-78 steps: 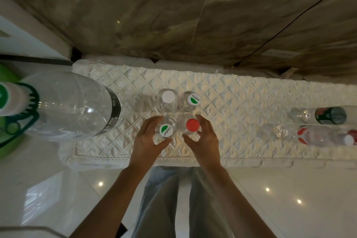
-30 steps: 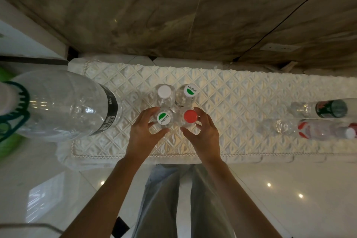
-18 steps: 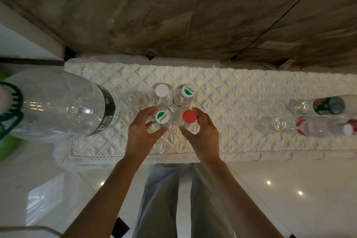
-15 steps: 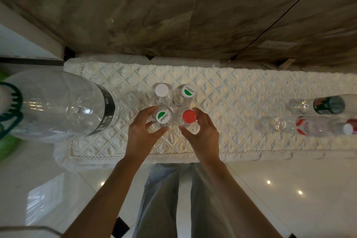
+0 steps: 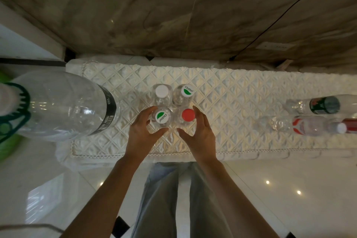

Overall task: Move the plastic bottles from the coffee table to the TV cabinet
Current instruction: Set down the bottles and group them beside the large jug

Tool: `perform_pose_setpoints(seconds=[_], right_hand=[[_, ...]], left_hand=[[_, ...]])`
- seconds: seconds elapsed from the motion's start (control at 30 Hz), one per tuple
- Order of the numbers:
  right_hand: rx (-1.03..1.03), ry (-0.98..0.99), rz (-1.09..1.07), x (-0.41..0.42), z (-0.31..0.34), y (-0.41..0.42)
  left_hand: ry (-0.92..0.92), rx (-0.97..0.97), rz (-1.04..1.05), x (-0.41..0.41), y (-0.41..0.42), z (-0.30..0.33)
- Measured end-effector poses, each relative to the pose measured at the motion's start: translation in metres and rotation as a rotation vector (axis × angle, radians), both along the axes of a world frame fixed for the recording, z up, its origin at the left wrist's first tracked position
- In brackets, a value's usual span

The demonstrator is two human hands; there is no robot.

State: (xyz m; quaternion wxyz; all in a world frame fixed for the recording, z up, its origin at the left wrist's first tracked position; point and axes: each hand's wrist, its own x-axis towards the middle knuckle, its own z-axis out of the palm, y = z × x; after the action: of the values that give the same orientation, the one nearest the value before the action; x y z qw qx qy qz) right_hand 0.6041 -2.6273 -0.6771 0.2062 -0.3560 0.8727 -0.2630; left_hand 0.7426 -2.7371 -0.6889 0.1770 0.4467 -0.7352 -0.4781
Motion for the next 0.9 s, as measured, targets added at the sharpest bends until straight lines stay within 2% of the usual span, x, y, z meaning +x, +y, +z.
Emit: perform_pose_setpoints(seconds=[0.2,0.47,0.6,0.73,0.9], right_hand=[[0.063,-0.030,0.028,0.001,0.017,0.008],[0.141,0.013,0.078,-0.008,0.063,0.038],[0.185,0.076,0.063,-0.016,0.093,0.058],[0.165,0.166,0.043,-0.027,0.120,0.081],[0.121,0.250,-0.003,-0.053,0.150,0.107]], left_hand=[[-0.048,0.011,-0.069,0.006,0.002,0.005],[-0.326,0.043,-0.103,0.011,0.015,0.046],[-0.478,-0.178,-0.106,0.020,0.028,0.083],[-0.515,-0.421,-0.185,0.013,0.044,0.125],[-0.504,-0.521,-0.269,-0.015,0.063,0.158]])
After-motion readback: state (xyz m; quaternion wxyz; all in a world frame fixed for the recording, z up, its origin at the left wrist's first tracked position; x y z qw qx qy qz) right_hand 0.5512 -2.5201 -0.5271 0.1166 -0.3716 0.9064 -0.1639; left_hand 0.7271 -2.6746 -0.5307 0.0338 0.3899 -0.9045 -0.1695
